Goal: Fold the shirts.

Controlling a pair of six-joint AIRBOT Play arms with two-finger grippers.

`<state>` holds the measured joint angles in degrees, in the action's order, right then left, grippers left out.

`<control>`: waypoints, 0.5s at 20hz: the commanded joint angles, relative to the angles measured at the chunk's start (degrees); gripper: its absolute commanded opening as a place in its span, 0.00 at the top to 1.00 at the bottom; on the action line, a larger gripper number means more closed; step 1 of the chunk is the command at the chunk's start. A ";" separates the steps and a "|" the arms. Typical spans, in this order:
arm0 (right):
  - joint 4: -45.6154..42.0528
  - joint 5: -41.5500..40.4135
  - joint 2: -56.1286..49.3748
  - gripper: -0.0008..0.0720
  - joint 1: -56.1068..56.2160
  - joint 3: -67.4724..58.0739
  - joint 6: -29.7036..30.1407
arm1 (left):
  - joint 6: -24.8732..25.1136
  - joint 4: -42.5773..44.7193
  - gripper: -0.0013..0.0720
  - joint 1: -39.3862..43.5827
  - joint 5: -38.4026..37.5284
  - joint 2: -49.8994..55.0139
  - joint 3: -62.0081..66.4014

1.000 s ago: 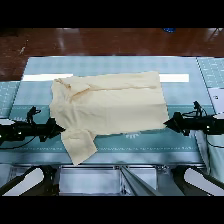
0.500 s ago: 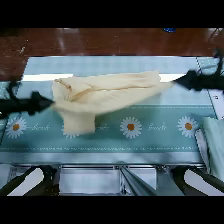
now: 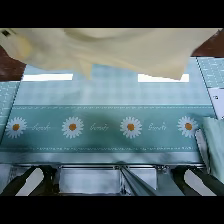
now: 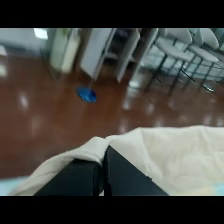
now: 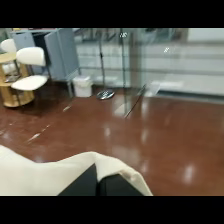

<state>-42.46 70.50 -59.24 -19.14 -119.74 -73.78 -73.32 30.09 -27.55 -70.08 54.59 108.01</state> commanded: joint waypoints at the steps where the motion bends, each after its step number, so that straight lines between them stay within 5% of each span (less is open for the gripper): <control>1: -8.74 4.42 7.96 0.97 -0.09 -4.39 -1.38 | 0.59 6.54 0.95 0.90 -1.70 -6.69 8.24; 4: -19.45 5.75 14.62 0.97 -0.04 -4.39 -5.20 | -0.17 21.94 0.95 7.56 -1.49 -13.79 8.24; 10: -24.41 12.33 22.34 0.97 -0.04 -1.53 -8.90 | -12.70 49.59 0.95 24.37 -7.65 -22.60 8.22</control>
<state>-62.89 80.12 -40.66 -19.18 -123.00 -80.66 -79.99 64.75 -8.78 -73.91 35.94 115.92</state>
